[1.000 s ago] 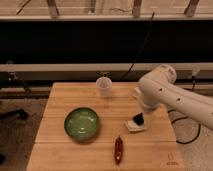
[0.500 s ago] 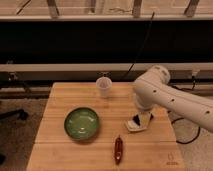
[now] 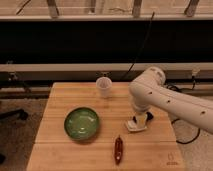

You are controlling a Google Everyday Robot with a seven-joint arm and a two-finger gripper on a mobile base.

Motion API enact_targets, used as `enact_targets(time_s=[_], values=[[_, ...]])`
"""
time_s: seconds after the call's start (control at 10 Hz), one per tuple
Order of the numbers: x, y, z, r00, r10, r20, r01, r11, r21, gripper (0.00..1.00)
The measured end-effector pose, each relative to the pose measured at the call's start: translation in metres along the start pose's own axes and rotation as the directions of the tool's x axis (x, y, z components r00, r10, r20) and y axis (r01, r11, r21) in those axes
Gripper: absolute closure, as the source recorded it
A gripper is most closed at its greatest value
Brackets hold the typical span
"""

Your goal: Push the ceramic bowl across the table

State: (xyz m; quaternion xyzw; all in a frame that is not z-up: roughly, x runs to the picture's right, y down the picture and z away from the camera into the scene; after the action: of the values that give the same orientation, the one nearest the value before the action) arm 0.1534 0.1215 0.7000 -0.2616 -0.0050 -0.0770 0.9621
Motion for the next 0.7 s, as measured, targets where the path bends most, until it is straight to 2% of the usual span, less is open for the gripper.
enact_targets(time_s=[0.7], values=[[-0.021, -0.003, 0.008, 1.0, -0.029, 0.012, 0.029, 1.0, 0.007, 0.2]])
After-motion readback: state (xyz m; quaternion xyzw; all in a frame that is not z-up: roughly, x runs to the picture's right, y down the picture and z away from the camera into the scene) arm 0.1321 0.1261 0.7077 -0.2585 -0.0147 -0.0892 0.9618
